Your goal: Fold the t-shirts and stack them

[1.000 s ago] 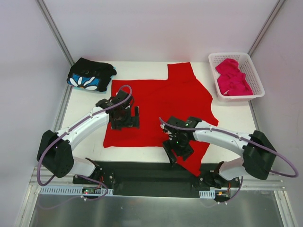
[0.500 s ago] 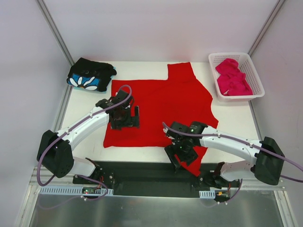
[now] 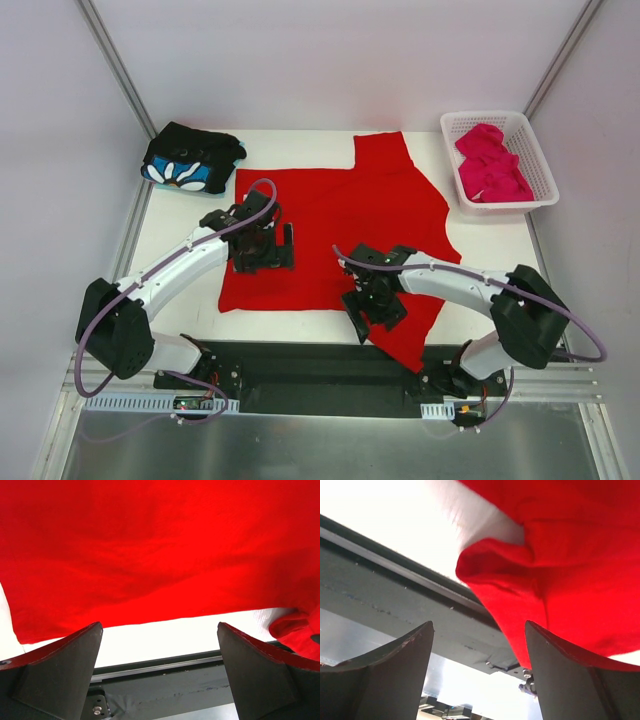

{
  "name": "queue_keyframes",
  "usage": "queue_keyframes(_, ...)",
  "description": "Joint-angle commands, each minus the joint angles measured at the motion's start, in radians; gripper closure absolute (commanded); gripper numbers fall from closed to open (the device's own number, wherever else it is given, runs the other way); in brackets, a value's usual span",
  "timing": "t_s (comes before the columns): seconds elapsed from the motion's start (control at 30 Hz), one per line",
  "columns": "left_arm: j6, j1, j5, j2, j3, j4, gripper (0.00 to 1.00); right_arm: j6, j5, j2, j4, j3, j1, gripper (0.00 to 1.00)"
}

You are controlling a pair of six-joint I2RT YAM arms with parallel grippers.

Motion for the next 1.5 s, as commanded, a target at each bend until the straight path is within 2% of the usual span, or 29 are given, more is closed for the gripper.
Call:
queue_keyframes(0.0,-0.003,-0.008,-0.010,0.005,0.022,-0.010,0.01,-0.084,-0.017,0.052,0.062,-0.002,-0.043,0.23)
queue_keyframes(0.4,0.003,-0.008,-0.010,0.036,0.039,-0.016,0.01,-0.181,-0.036,0.110,0.056,0.021,-0.156,0.22)
queue_keyframes(0.83,-0.004,-0.008,-0.007,0.044,0.037,-0.018,0.01,-0.146,-0.117,0.129,0.109,-0.033,-0.113,0.23)
queue_keyframes(1.07,-0.009,-0.008,-0.005,0.041,0.034,-0.018,0.01,-0.091,-0.114,0.089,0.106,-0.062,-0.070,0.23)
queue_keyframes(1.47,-0.011,-0.008,-0.004,0.041,0.034,-0.016,0.01,-0.094,-0.093,0.069,0.048,-0.022,-0.051,0.22)
